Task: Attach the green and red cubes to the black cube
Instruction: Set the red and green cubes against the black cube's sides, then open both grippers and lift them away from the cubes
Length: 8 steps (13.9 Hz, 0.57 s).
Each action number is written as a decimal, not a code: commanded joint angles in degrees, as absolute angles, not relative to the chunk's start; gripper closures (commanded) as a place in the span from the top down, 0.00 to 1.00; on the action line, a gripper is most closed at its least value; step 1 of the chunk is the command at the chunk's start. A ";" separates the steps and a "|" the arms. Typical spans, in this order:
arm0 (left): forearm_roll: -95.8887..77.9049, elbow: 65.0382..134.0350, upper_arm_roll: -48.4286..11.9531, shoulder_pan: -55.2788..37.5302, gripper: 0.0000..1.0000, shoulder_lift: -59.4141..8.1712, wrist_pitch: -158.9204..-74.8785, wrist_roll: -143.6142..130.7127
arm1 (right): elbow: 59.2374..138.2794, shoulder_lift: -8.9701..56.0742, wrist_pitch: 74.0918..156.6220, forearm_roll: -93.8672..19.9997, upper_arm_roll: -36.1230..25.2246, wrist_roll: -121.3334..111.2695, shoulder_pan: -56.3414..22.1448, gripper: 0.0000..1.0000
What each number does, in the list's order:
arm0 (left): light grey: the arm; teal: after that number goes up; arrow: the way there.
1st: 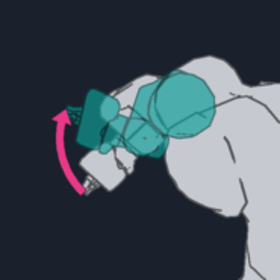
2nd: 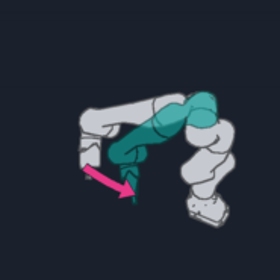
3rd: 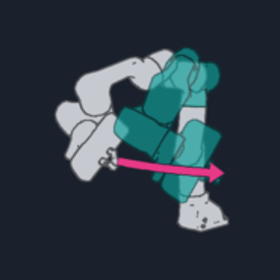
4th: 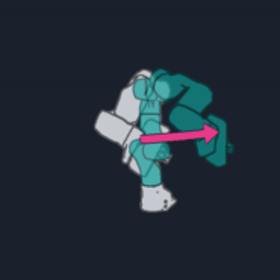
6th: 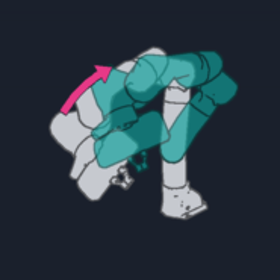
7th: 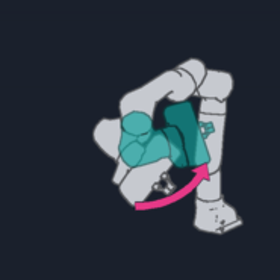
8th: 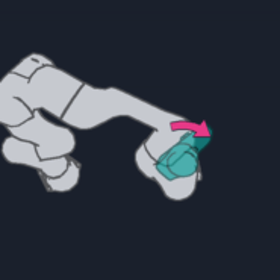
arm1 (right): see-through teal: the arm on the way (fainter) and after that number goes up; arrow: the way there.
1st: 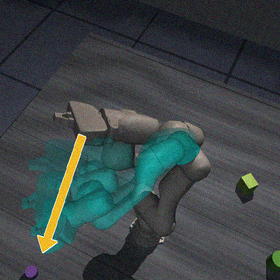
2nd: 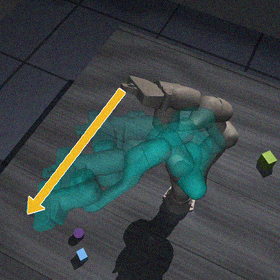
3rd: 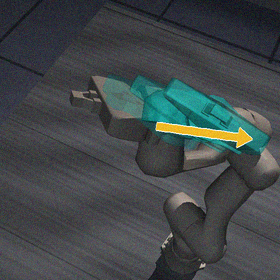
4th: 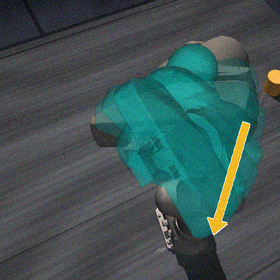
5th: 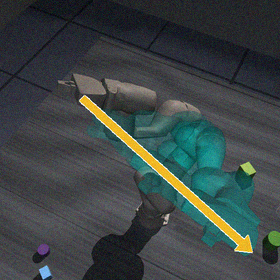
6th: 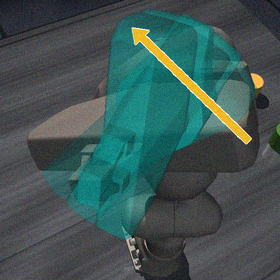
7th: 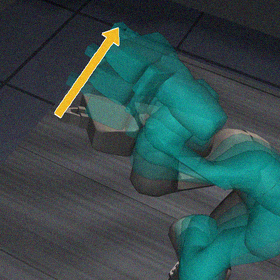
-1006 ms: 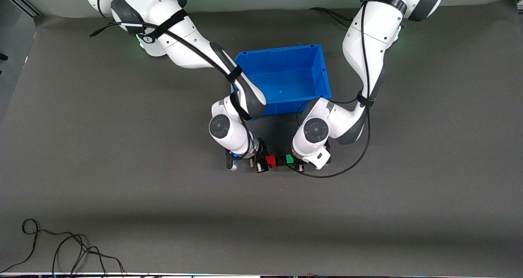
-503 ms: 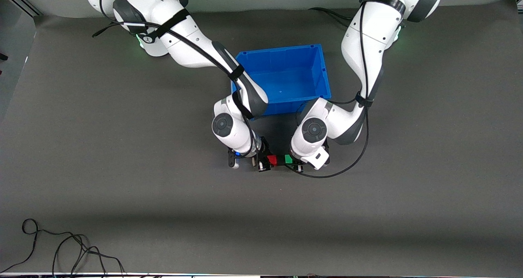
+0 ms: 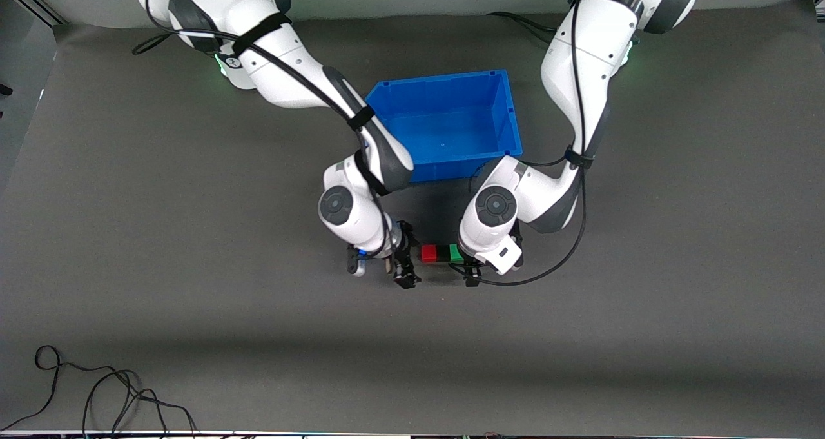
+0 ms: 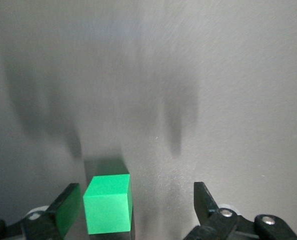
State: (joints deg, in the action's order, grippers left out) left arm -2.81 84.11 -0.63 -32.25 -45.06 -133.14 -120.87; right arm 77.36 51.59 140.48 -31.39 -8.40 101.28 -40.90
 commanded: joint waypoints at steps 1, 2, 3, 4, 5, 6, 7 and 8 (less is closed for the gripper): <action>-2.11 85.08 -0.09 -30.33 1.00 -38.78 -124.92 -111.92 | 78.31 47.21 133.79 -30.32 -8.52 97.40 -37.89 1.00; -2.11 85.51 -0.09 -29.28 1.00 -36.85 -122.20 -109.10 | 78.31 46.24 130.72 -30.24 -9.74 95.90 -37.45 1.00; -2.02 85.87 0.09 -29.01 1.00 -35.43 -119.99 -106.29 | 78.22 44.93 127.65 -30.23 -11.41 93.89 -37.44 1.00; -2.02 86.30 0.26 -28.57 1.00 -33.94 -118.58 -103.30 | 78.31 43.61 124.49 -30.23 -13.25 91.26 -37.44 1.00; -1.93 87.35 0.70 -27.26 1.00 -32.36 -117.35 -100.14 | 78.31 42.29 121.23 -30.23 -15.10 88.01 -37.44 1.00; -1.67 88.32 0.79 -26.38 1.00 -30.60 -115.68 -96.11 | 78.31 41.06 117.98 -30.23 -17.12 84.85 -37.44 1.00; -1.58 89.29 0.79 -25.06 1.00 -29.02 -113.75 -91.89 | 78.31 39.74 114.56 -30.23 -19.05 81.77 -37.44 1.00; -1.58 90.08 0.79 -23.66 1.00 -27.44 -111.90 -87.84 | 78.40 38.07 110.95 -30.23 -20.90 78.52 -37.44 1.00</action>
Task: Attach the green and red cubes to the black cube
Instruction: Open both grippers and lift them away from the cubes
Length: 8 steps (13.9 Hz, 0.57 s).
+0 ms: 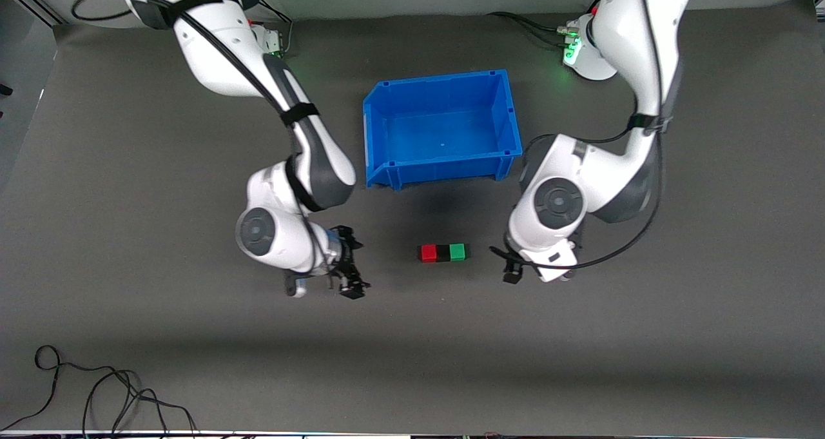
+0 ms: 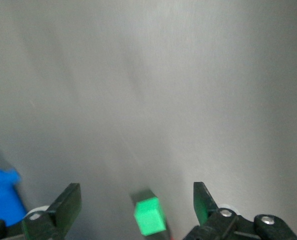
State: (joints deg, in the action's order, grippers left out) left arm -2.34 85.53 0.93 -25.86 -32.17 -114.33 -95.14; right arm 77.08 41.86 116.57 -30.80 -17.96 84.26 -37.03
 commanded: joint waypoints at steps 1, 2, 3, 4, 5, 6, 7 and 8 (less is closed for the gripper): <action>-1.58 91.04 0.79 -22.08 1.00 -26.03 -110.41 -83.97 | 78.49 36.93 107.70 -30.23 -22.92 75.18 -37.44 1.00; -1.58 92.36 0.79 -20.58 1.00 -24.19 -109.35 -80.37 | 78.75 35.61 104.88 -30.23 -24.77 71.75 -37.44 1.00; -1.58 94.03 0.79 -18.65 1.00 -22.26 -109.25 -76.50 | 79.53 33.94 102.68 -30.23 -26.35 68.59 -37.53 1.00; -1.58 95.78 0.79 -17.41 1.00 -20.24 -109.34 -72.38 | 80.41 32.36 101.35 -30.15 -27.85 65.86 -37.62 1.00; -1.58 97.45 0.79 -16.27 1.00 -18.39 -109.16 -68.16 | 81.12 30.86 99.86 -29.89 -29.08 63.39 -37.70 1.00; -1.58 99.38 0.79 -15.04 1.00 -16.11 -109.07 -63.94 | 81.73 29.28 98.28 -28.49 -30.05 61.02 -37.88 1.00; -1.58 101.23 0.79 -13.99 1.00 -13.73 -109.07 -59.98 | 82.26 27.96 97.57 -26.56 -30.23 59.08 -37.88 1.00; -1.58 102.12 0.79 -12.67 1.00 -11.54 -108.20 -56.81 | 82.61 26.21 96.78 -24.37 -30.32 57.50 -37.88 1.00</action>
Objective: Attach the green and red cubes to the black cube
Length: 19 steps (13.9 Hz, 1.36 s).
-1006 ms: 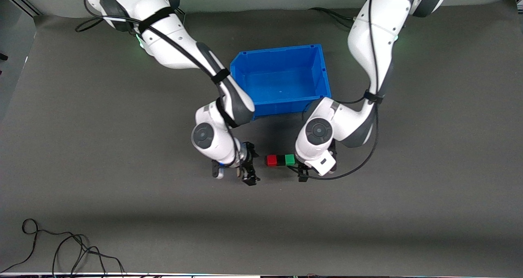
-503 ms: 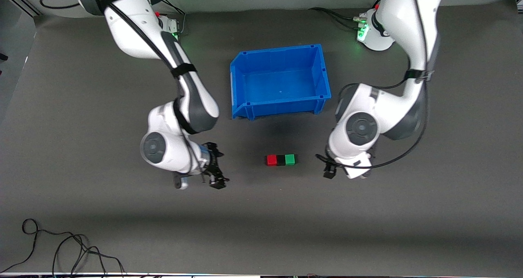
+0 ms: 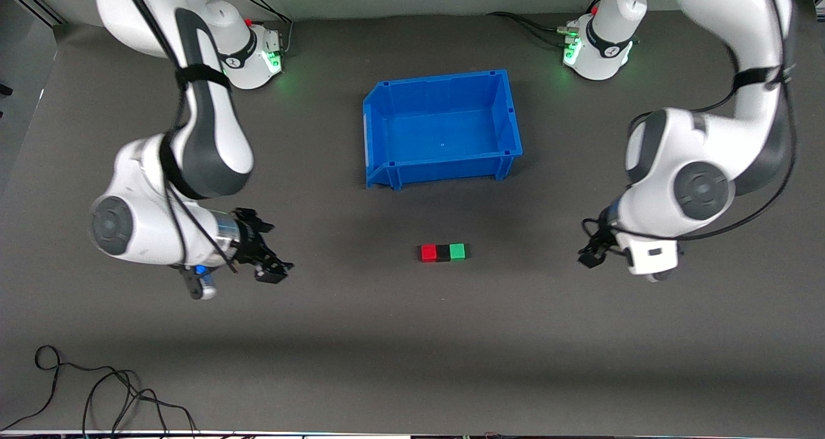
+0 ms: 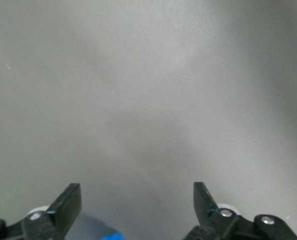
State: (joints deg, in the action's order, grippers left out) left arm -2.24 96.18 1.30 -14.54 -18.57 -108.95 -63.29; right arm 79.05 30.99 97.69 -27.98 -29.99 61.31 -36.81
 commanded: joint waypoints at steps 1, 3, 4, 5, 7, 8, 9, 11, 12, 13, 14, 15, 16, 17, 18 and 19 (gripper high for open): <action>-1.58 101.52 0.79 -12.13 1.00 -9.95 -105.58 -52.51 | 82.62 24.97 95.64 -22.00 -30.24 56.00 -37.79 1.00; -1.58 100.72 0.88 -10.56 1.00 -6.96 -101.09 -45.12 | 82.62 22.25 94.57 -17.86 -30.24 52.23 -37.62 1.00; -1.67 100.72 0.88 -9.33 1.00 -5.38 -99.94 -42.30 | 83.49 20.58 94.48 -15.58 -30.06 50.47 -37.53 1.00; -1.67 100.64 0.88 -8.45 1.00 -4.14 -98.89 -40.80 | 84.89 18.30 94.57 -13.12 -29.45 49.14 -36.66 1.00; -1.58 100.55 0.88 -6.17 1.00 -1.68 -97.57 -34.58 | 87.96 13.04 94.66 -7.85 -23.59 45.11 -32.03 1.00; -1.58 100.46 0.88 -4.67 1.00 -0.89 -95.99 -30.80 | 89.37 10.57 94.57 -4.78 -18.86 42.56 -27.90 1.00; -1.58 100.46 0.88 -3.27 1.00 0.08 -95.11 -27.02 | 90.69 8.37 94.66 -1.61 -14.72 40.19 -24.21 1.00; -0.97 100.20 0.88 -2.99 1.00 1.66 -94.22 -19.90 | 91.58 5.46 94.40 0.96 -9.43 33.35 -18.05 1.00; -0.27 100.20 0.62 -3.16 1.00 2.37 -94.04 -16.73 | 91.50 4.67 94.39 1.05 -7.58 29.48 -14.89 1.00; -0.18 100.02 0.53 -3.25 1.00 2.81 -92.82 -13.39 | 91.49 3.88 94.39 1.05 -5.82 26.05 -12.07 1.00; -0.09 99.06 0.53 -3.34 1.00 3.16 -91.16 -9.71 | 91.49 3.17 94.31 1.05 -4.15 23.06 -9.00 1.00; -0.09 98.62 0.79 -2.99 1.00 3.60 -89.75 -5.67 | 91.41 2.56 94.22 1.05 -3.00 20.50 -7.05 1.00; 0.17 98.61 0.88 -2.90 1.00 4.47 -89.39 -3.19 | 91.49 2.20 94.22 1.05 -2.90 17.43 -6.25 1.00; 1.13 98.53 0.88 -2.90 1.00 5.18 -89.38 -2.03 | 91.23 2.11 93.87 1.14 -3.42 13.75 -6.15 1.00; 2.62 97.92 0.70 -2.90 1.00 5.45 -89.56 -1.67 | 90.97 1.85 93.95 1.14 -4.30 10.67 -6.15 1.00; 2.90 96.95 0.70 -2.90 1.00 5.45 -89.39 -1.15 | 90.62 1.58 93.87 1.14 -5.44 8.72 -6.15 1.00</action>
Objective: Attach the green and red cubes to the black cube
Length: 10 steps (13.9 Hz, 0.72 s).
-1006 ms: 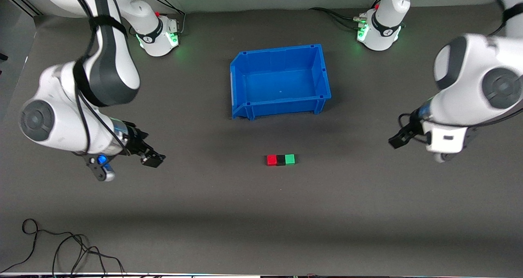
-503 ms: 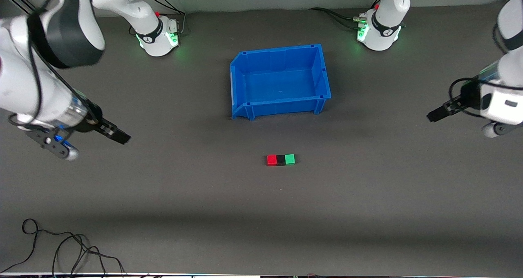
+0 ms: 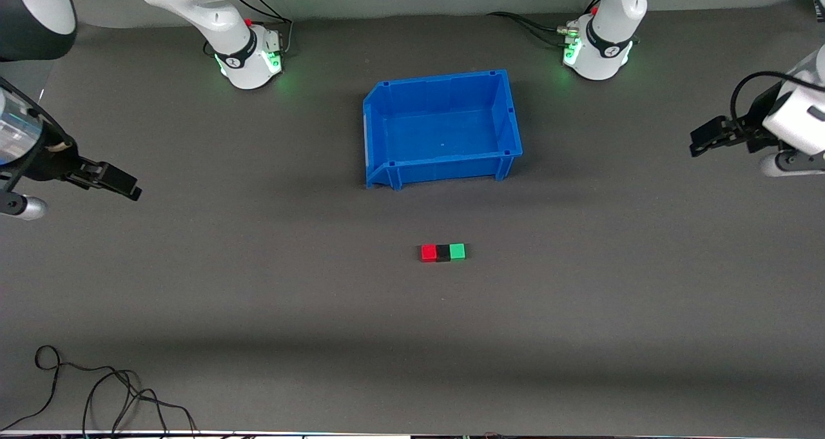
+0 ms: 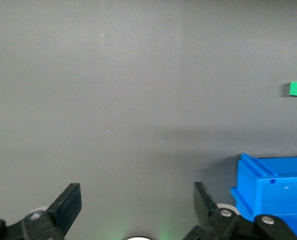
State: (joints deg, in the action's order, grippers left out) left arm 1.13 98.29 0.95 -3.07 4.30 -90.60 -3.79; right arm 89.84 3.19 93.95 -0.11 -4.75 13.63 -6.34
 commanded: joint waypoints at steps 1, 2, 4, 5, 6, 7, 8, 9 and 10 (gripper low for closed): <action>2.90 96.60 0.70 -2.90 1.00 5.71 -89.30 -0.71 | 90.53 1.50 93.87 1.14 -6.06 7.40 -6.15 1.00; 2.90 96.07 0.88 -2.81 1.00 5.71 -89.21 0.17 | 90.44 1.41 93.87 1.14 -6.41 5.73 -6.15 1.00; 2.73 94.67 0.88 -1.85 1.00 4.75 -89.73 3.67 | 89.74 1.41 93.87 1.06 -7.29 2.48 -6.15 1.00; 2.46 93.88 0.97 -2.11 1.00 3.88 -89.30 3.78 | 89.65 1.41 93.87 1.05 -7.03 1.94 -5.28 1.00; 2.29 94.13 1.66 -2.20 1.00 4.13 -89.04 3.34 | 89.56 1.23 93.69 0.71 -5.73 1.85 -2.66 1.00; 1.68 94.22 3.24 -2.55 1.00 4.65 -88.42 3.34 | 89.65 0.97 92.91 0.62 -2.49 1.85 -0.37 1.00; -0.59 94.13 4.30 -2.55 1.00 5.01 -87.20 3.08 | 89.65 0.79 92.55 0.62 -0.98 1.85 1.48 1.00; -2.44 94.22 4.57 -2.29 1.00 5.18 -87.10 2.90 | 89.65 0.70 92.55 0.62 -0.18 1.76 2.02 1.00; -2.72 94.13 4.57 -1.94 1.00 5.19 -87.10 2.90 | 89.65 0.62 92.55 0.62 -0.09 1.76 2.02 1.00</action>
State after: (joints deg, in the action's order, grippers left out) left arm -0.95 95.35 4.06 -2.38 5.07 -88.78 1.93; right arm 89.60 1.64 93.33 0.00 -1.92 3.03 0.67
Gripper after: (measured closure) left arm 0.000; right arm 0.000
